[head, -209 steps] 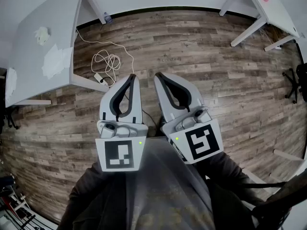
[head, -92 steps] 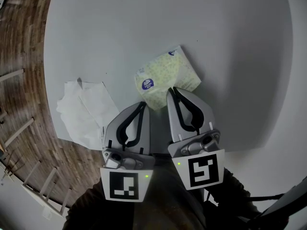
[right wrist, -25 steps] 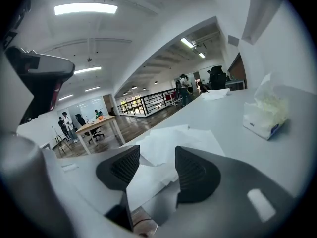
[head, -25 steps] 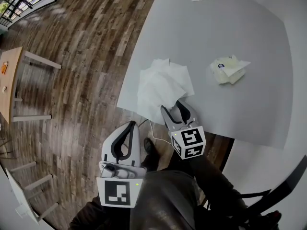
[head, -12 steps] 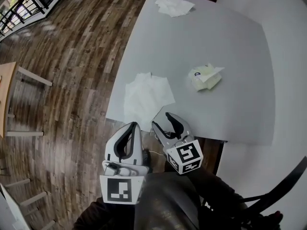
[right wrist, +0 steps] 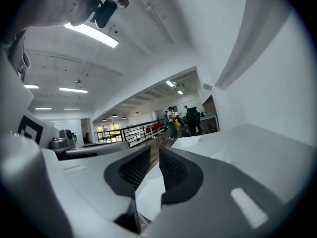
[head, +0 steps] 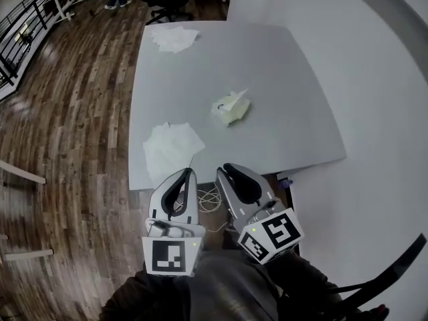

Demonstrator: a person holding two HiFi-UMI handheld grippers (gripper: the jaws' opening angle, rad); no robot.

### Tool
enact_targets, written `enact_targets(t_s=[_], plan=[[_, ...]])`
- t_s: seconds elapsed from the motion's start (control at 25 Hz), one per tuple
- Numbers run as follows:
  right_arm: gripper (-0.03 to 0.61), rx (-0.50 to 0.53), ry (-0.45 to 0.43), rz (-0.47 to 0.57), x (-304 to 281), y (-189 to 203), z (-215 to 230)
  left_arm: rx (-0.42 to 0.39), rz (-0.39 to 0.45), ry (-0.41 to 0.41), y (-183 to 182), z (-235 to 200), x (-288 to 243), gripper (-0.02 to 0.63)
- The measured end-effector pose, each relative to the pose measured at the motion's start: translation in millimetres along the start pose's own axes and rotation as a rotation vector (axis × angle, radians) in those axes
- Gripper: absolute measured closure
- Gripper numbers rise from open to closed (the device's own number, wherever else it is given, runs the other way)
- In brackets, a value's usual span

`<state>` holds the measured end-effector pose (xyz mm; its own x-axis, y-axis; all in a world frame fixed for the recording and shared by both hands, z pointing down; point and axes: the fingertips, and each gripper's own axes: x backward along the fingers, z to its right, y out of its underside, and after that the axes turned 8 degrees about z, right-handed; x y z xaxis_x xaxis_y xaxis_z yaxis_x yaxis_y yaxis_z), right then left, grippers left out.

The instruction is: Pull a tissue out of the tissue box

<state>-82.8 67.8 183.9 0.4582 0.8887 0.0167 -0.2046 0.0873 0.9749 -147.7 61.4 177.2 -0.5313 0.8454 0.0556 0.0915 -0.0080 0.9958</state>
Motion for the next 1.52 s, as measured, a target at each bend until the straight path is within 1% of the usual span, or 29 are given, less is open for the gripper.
enact_targets(t_s=[0.12, 0.32, 0.48, 0.64, 0.8, 0.96, 1.2, 1.52], plan=[[0.525, 0.04, 0.076, 0.033, 23.5, -24.2, 7.5, -0.009, 0.006, 0.093, -7.9, 30.6, -7.0, 0.615], [0.543, 0.068, 0.139, 0.086, 65.0, -43.7, 17.2, -0.037, -0.012, 0.207, -11.1, 82.2, -15.2, 0.615], [0.557, 0.101, 0.176, 0.121, 100.9, -46.9, 35.2, -0.049, -0.003, 0.256, -3.5, 126.4, -21.1, 0.615], [0.575, 0.081, 0.2, 0.143, 140.9, -49.3, 55.0, -0.089, -0.003, 0.295, 0.0, 177.5, -18.9, 0.615], [0.577, 0.066, 0.211, 0.153, 172.8, -49.4, 63.8, -0.132, -0.004, 0.318, -1.6, 213.7, -10.7, 0.615], [0.577, 0.069, 0.198, 0.165, 189.3, -57.4, 66.1, -0.145, 0.007, 0.317, -8.6, 232.9, -6.3, 0.615], [0.577, 0.081, 0.171, 0.179, 200.5, -65.4, 65.3, -0.152, 0.019, 0.308, -13.1, 248.8, -0.1, 0.615], [0.577, 0.078, 0.143, 0.185, 204.9, -67.0, 63.2, -0.163, 0.013, 0.288, -13.0, 253.0, 4.8, 0.615]])
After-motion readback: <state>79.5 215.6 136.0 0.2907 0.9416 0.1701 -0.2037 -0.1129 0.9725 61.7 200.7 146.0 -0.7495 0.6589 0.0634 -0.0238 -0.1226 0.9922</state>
